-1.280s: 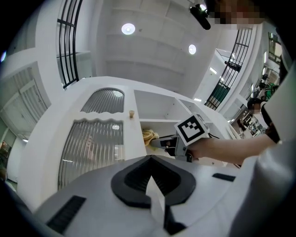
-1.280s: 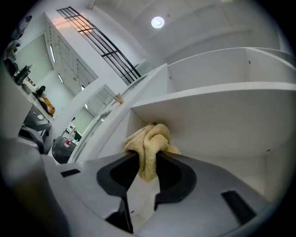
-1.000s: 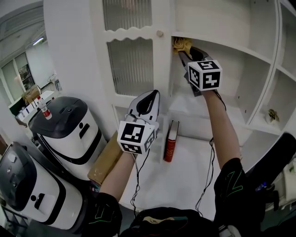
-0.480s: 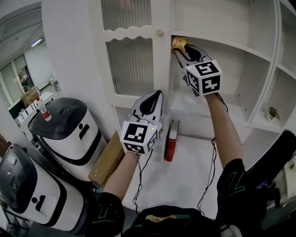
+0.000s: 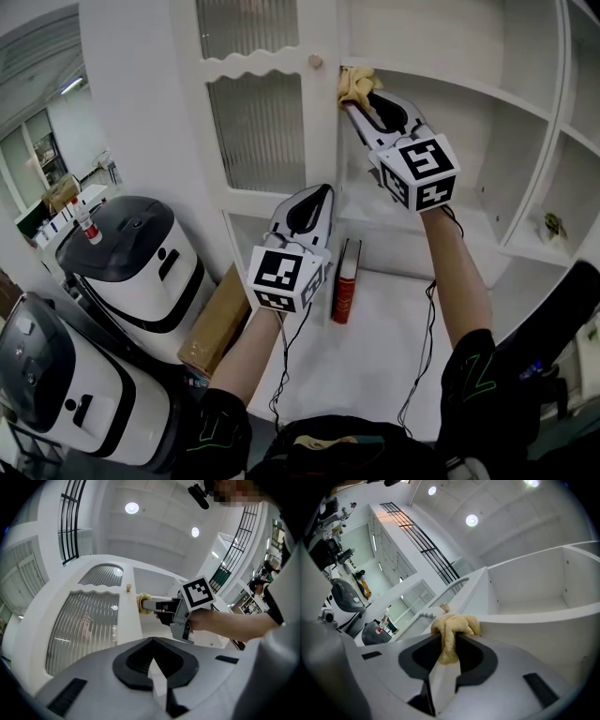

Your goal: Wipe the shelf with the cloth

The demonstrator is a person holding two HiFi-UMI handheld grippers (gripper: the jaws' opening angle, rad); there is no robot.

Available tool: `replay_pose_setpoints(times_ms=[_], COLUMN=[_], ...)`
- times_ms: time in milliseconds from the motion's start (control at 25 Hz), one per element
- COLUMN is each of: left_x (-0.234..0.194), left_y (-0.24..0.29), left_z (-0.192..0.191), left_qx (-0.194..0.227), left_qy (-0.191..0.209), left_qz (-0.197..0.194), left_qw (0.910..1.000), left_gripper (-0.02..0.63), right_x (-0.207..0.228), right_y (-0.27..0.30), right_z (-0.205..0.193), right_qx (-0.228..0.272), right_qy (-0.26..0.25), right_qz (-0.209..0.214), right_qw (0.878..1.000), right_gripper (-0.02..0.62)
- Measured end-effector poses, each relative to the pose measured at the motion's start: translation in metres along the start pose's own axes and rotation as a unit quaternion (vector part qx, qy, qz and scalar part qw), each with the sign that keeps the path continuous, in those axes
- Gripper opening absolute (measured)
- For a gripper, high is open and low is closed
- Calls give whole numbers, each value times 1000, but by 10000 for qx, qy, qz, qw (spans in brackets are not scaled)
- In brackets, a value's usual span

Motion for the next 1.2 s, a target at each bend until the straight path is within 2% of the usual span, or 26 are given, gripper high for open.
replay_pose_setpoints(times_ms=[160, 280, 440, 680, 920, 1000, 1200], left_x=[6, 9, 12, 15, 16, 17, 14], left_y=[5, 7, 10, 11, 11, 11, 9], left_z=[-3, -4, -5, -8, -11, -12, -13], left_qx=[-41, -58, -67, -118, -138, -134, -118], left_qy=[6, 21, 25, 47, 31, 15, -36], left_qz=[-72, -114, -171, -230, -256, -272, -296], left_qw=[10000, 9999, 9998, 9997, 9996, 9995, 9995], left_gripper=[0, 0, 0, 0, 0, 0, 0], right_x=[-9, -8, 3, 20, 24, 20, 1], right_y=[-14, -24, -33, -35, -30, -24, -2], right_z=[6, 8, -1, -38, -73, -81, -91], right_qx=[276, 464, 489, -151, -680, -858, -1233], right_qy=[-472, -344, 49, 524, 892, 856, 400], right_qz=[194, 279, 160, -350, -373, -321, -69], right_qw=[9983, 9979, 9987, 9979, 9930, 9921, 9915], right_gripper=[101, 101, 101, 101, 101, 101, 101])
Point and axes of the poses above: the fingertips, and each gripper's own axes: y forward along the fingers, x to its right, z out of its top, the point moved 8 cm from there along -y, backward along the fingers, and after that the axes turned 2 degrees about y, right-handed, at the moved point
